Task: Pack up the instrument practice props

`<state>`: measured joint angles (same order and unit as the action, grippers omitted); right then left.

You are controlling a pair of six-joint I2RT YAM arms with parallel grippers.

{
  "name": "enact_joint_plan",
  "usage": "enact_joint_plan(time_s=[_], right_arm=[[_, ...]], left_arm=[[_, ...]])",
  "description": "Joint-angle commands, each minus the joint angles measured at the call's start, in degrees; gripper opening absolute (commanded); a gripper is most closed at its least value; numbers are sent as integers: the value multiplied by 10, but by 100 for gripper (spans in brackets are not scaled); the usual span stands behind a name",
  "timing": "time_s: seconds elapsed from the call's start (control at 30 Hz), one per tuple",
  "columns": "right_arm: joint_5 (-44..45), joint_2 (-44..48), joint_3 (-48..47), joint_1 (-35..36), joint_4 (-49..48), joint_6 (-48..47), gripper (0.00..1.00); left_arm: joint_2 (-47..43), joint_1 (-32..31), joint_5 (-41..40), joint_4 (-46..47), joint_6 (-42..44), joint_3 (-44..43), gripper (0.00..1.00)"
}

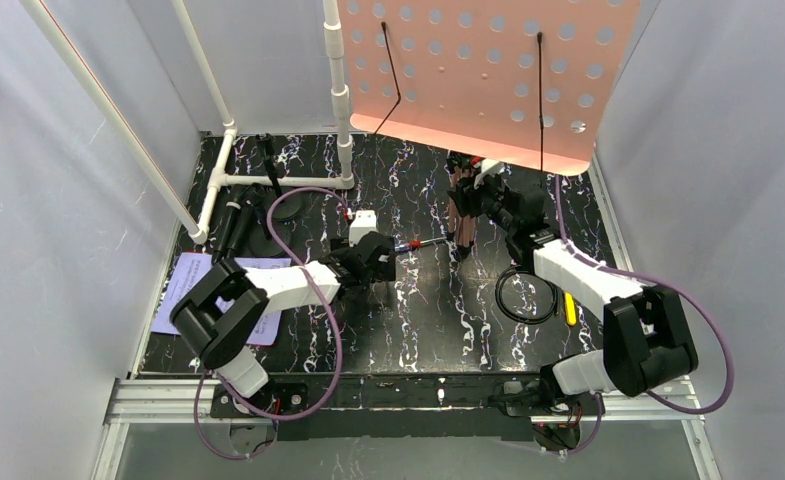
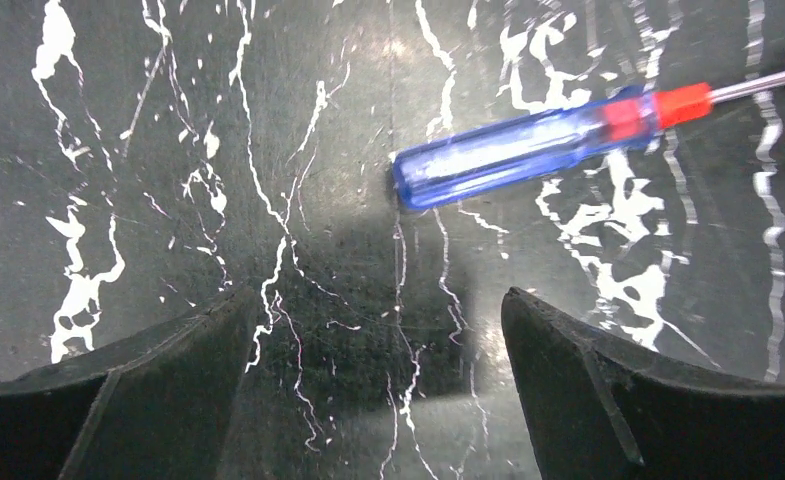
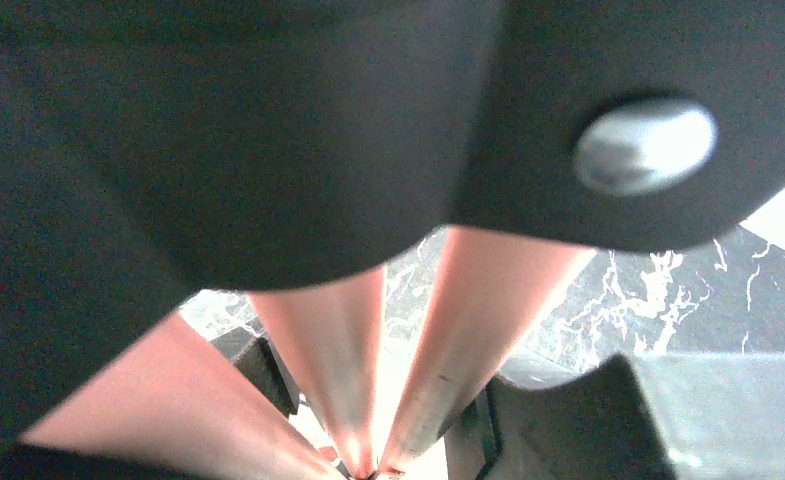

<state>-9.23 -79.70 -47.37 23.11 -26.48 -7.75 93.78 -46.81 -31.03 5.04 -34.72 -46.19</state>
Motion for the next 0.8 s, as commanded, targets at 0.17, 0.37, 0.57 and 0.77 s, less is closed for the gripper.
enact_joint_plan(time_s=[0.17, 0.37, 0.57, 0.77], right_arm=[[11, 84, 62, -6, -59, 67, 1], [9, 123, 102, -6, -57, 92, 1], [3, 163, 125, -6, -53, 106, 1], [-37, 189, 117, -5, -33, 128, 1]], left_arm=[[-148, -1, 70, 54, 82, 41, 91], [-168, -19, 158, 172, 134, 71, 91], [-120, -34, 242, 260, 174, 55, 91], [-85, -48, 306, 321, 214, 35, 91]])
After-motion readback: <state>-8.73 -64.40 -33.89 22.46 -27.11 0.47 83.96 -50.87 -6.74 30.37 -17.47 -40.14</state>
